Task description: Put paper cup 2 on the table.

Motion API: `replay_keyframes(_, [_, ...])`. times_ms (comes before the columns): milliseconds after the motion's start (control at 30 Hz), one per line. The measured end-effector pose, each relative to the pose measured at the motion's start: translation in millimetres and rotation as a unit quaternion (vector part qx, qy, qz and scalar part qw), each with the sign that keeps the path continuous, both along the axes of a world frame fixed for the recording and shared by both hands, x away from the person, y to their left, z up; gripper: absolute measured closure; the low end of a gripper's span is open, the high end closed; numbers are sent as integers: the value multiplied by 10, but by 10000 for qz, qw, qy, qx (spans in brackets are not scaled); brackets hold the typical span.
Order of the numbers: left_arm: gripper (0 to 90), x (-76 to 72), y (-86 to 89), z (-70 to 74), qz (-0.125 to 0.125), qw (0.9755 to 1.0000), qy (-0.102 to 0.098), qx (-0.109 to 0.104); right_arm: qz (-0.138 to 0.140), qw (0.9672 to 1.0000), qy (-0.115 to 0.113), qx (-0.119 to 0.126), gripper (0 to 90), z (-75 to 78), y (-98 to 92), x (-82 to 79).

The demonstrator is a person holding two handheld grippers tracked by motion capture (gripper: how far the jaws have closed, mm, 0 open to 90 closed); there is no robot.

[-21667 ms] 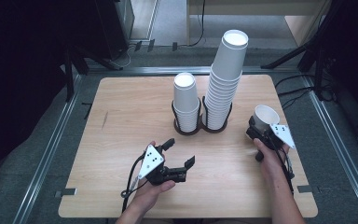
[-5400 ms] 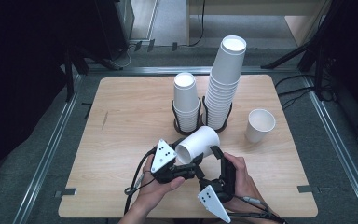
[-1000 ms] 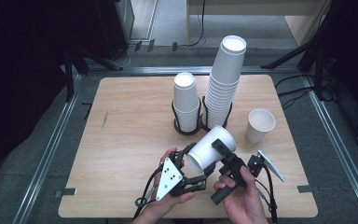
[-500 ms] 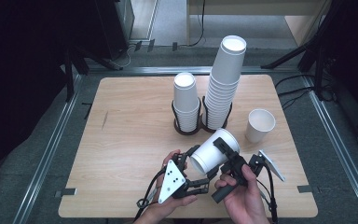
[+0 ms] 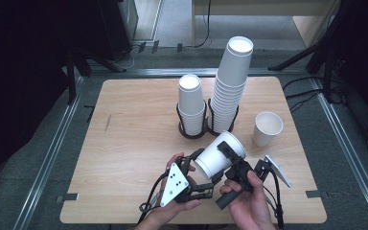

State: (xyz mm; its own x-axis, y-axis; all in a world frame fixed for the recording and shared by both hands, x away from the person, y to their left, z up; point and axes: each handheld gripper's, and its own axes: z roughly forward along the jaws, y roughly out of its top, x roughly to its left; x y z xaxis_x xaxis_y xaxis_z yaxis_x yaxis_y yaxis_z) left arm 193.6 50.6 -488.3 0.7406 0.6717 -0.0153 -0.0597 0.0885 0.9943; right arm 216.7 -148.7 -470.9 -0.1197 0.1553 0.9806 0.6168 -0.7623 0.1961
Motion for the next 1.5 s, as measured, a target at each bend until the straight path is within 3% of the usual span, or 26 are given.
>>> replay_keyframes(433, [206, -3, 42, 45, -44, 9996, 275, 93, 19, 9998, -149, -148, 131, 0, 18, -13])
replay_keyframes(567, [193, 3, 57, 64, -86, 9988, 460, 158, -7, 9997, -188, -181, 131, 1, 16, -13])
replay_keyframes(767, [130, 7, 62, 82, -156, 9976, 613, 265, -70, 9994, -272, -219, 131, 2, 13, -11])
replay_keyframes(1033, [84, 11, 62, 98, -233, 9964, 746, 334, -177, 9980, -415, -448, 132, -11, -16, 5])
replay_keyframes(1133, [30, 17, 52, 120, -318, 9947, 861, 455, -264, 9972, -480, -519, 132, -18, -41, 19])
replay_keyframes(1500, [21, 64, 36, 147, -499, 9933, 965, 403, -488, 9953, -508, -664, 132, -43, -186, 36])
